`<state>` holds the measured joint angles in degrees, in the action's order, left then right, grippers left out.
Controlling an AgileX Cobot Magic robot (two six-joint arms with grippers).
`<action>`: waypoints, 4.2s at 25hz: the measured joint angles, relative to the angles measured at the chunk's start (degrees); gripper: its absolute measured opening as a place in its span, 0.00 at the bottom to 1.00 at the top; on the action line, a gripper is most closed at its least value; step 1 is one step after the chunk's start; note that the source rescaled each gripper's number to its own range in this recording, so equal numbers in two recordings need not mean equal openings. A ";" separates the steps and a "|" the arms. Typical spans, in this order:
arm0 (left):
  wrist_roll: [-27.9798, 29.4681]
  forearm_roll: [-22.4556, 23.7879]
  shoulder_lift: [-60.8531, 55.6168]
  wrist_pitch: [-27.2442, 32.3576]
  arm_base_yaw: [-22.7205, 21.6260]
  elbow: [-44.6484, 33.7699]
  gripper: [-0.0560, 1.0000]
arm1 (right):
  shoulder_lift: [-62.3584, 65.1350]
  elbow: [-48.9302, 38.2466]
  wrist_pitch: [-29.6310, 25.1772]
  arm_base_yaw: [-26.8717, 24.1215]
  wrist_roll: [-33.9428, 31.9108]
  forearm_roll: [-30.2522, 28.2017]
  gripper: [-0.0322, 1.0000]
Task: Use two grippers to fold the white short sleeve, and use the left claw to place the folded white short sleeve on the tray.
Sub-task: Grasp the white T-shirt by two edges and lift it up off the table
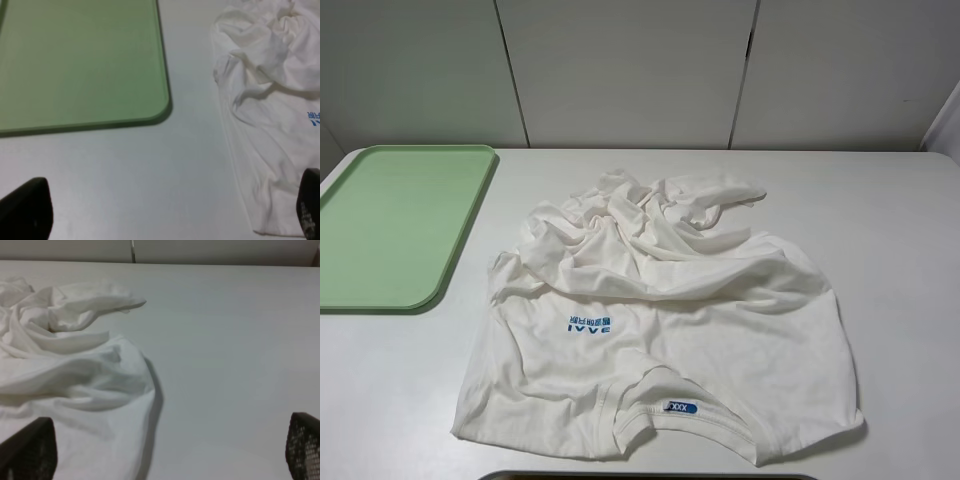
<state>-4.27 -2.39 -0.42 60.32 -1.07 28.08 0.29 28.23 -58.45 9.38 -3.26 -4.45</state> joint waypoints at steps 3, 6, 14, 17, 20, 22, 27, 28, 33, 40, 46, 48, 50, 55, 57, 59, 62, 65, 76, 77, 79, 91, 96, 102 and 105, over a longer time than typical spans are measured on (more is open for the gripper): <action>0.00 0.00 0.00 0.00 0.00 0.00 0.98 | 0.00 0.00 0.00 0.00 0.00 0.00 1.00; 0.00 0.00 0.00 0.00 0.00 0.00 0.98 | 0.00 0.00 0.00 0.00 0.00 0.00 1.00; 0.00 0.00 0.00 0.00 0.00 0.00 0.98 | 0.00 0.00 0.05 0.00 0.00 0.00 1.00; 0.00 0.00 0.00 0.00 0.00 0.00 0.98 | 0.00 0.00 0.05 0.00 0.00 0.00 1.00; 0.00 0.00 0.00 0.00 0.00 0.00 0.98 | 0.00 0.00 0.05 0.00 0.00 0.00 1.00; 0.00 0.00 0.00 0.00 0.00 0.00 0.98 | 0.00 0.00 0.05 0.00 0.00 0.00 1.00; 0.00 0.00 0.00 0.00 0.00 0.00 0.98 | 0.00 0.00 0.05 0.00 0.00 0.00 1.00; 0.00 0.00 0.00 0.00 0.00 0.00 0.98 | 0.00 0.00 0.05 0.00 0.00 0.00 1.00; 0.00 0.00 0.00 0.00 0.00 0.00 0.98 | 0.00 0.00 0.05 0.00 0.00 0.00 1.00; 0.00 0.00 0.00 0.00 2.66 0.00 0.98 | 0.00 0.00 0.00 0.00 0.00 0.00 1.00; 0.00 0.00 0.00 0.00 2.97 0.00 0.98 | 0.00 0.00 0.00 0.00 0.19 -0.40 1.00; 0.00 0.00 0.00 0.00 3.87 0.00 0.98 | 0.00 0.00 0.04 0.00 0.19 -1.10 1.00; 0.00 0.00 0.00 0.00 5.22 0.00 0.98 | 0.00 0.00 0.23 0.00 0.24 -2.01 1.00; 0.00 0.00 0.00 0.00 7.83 0.00 0.98 | 0.00 0.00 0.25 0.00 0.24 -2.29 1.00; 0.00 0.00 0.00 0.00 7.90 0.00 0.98 | 0.00 0.00 0.25 0.00 0.24 -2.29 1.00; 0.00 0.00 0.00 0.00 7.90 0.00 0.98 | 0.00 0.00 0.25 0.00 0.24 -2.29 1.00; 0.06 0.00 0.00 0.11 7.90 0.00 0.98 | 0.00 0.00 0.25 0.00 0.36 -0.65 1.00; 0.27 0.00 0.00 0.05 7.90 0.00 0.95 | 0.00 0.00 0.25 0.00 2.21 1.38 1.00; -5.57 -1.75 20.22 0.10 12.39 10.67 0.91 | -24.88 5.36 -0.33 5.47 12.51 7.81 1.00; -7.35 -2.83 23.17 0.10 12.39 11.81 0.91 | -27.30 6.65 -0.39 5.48 14.20 8.30 1.00; -12.38 -5.79 28.88 0.04 12.39 14.22 0.91 | -32.44 9.65 -0.39 5.48 18.23 9.58 1.00; -34.78 -23.97 51.39 -4.57 12.45 16.71 0.89 | -56.53 21.54 1.35 5.48 33.12 20.06 1.00; -39.46 -26.39 60.23 -7.76 12.45 16.71 0.89 | -64.67 21.61 7.23 5.48 34.48 20.12 1.00; -43.66 -27.45 68.30 -10.62 14.29 19.51 0.89 | -74.82 21.61 9.81 5.99 34.76 20.69 1.00; -47.71 -27.39 70.07 -12.42 16.08 20.24 0.89 | -79.49 21.61 12.70 8.86 36.94 17.38 1.00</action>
<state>-51.99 -29.78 69.65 47.90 15.01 48.32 -79.19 49.84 -45.75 18.23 33.68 12.93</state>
